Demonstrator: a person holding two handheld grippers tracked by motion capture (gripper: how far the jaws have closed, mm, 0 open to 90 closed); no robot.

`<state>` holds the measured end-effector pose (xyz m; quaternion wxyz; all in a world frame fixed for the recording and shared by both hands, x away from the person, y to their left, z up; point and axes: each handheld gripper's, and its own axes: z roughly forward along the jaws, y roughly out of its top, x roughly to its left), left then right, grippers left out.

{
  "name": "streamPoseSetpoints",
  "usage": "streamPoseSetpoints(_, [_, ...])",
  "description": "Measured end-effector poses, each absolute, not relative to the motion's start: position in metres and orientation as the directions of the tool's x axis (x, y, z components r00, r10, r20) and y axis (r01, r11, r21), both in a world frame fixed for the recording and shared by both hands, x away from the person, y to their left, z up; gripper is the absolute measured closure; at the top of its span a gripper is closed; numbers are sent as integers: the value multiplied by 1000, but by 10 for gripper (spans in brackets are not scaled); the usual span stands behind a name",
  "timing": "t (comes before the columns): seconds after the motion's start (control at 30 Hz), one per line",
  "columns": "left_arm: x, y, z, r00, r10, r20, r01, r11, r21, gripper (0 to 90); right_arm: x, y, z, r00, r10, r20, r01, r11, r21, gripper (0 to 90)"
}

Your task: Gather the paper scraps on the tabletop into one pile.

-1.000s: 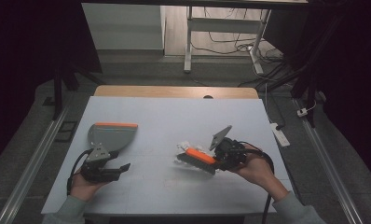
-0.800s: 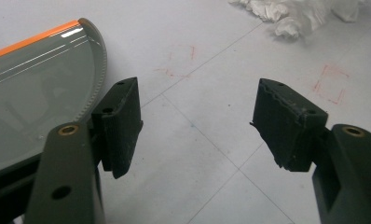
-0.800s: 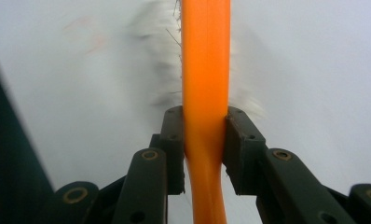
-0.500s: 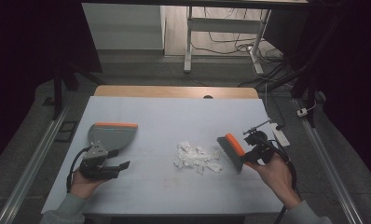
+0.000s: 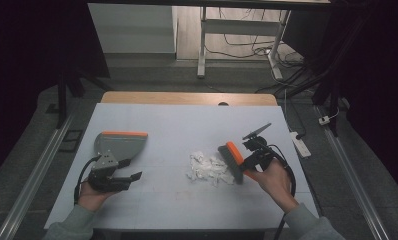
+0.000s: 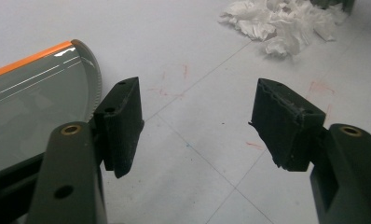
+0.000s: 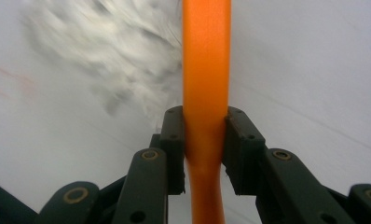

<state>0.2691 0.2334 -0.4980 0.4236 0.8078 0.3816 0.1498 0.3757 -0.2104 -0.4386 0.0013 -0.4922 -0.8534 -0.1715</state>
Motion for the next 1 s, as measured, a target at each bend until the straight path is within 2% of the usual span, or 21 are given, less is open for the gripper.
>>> streamPoseSetpoints(0.23, [268, 233, -499, 660, 748, -71, 493, -360, 792, 340, 381, -202, -439, -544, 804, 239, 817, 444, 367, 711])
streamPoseSetpoints(0.6, [268, 230, -499, 648, 759, -64, 506, -367, 781, 339, 371, -243, -416, -560, 801, 211, 754, 386, 532, 711])
streamPoseSetpoints(1.0, [268, 227, -499, 643, 764, -55, 510, -373, 775, 338, 361, -271, -432, -605, 776, 177, 690, 401, 602, 711])
